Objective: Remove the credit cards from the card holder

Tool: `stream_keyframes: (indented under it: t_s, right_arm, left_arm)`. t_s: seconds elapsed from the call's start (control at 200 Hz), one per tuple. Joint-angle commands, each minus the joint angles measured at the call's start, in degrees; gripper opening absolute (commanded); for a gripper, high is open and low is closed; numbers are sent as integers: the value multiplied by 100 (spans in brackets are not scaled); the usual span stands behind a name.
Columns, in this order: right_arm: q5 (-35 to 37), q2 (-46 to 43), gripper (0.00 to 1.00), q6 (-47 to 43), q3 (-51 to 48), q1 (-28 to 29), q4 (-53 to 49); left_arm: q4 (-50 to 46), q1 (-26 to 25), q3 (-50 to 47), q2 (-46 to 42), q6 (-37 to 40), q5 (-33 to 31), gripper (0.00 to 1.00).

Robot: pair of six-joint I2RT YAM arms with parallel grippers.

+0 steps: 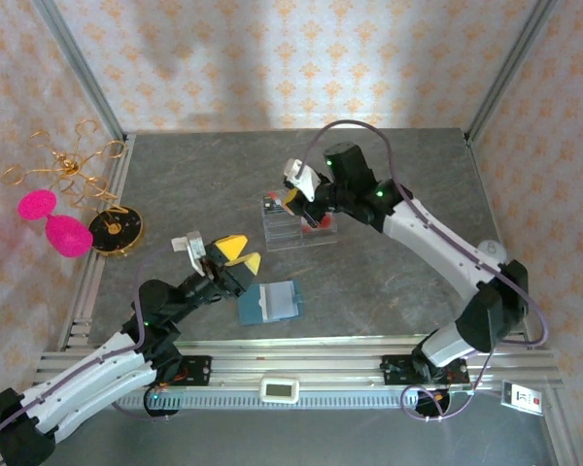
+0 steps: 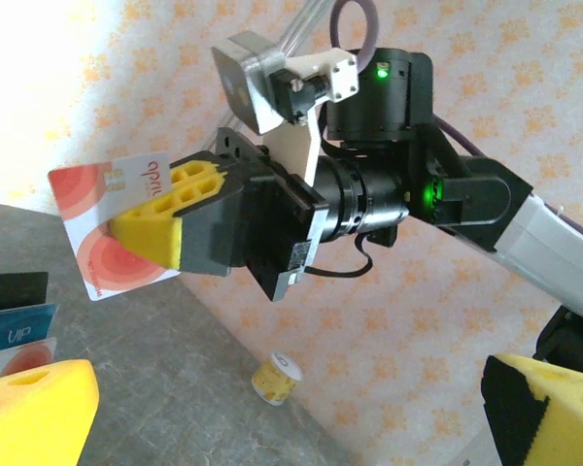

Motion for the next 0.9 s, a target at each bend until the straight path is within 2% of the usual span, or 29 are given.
stream_keyframes:
  t_s: [0.0,0.135,0.28,0.506,0.896]
  right_arm:
    - [55,429,0,-1275,656,-30,-1203]
    - [301,966,0,-1982,1228,-69,-1792]
    - [713,1426,0,-2500,1430,-237,-2199]
    - [855,1682,0,-3169,1346,-691,-2400]
    - [1250,2310,0,-3963,1716,-941,-2612]
  left_arm:
    - [-484,45,83,-2,138,-201,99]
    - [-772,46,287,140,514,-415,99]
    - [-843,112,366,445,721,-811,99]
    - [-725,409,482,1184,692,-502,99]
    - [-1002,967,693,1554,736,-276,99]
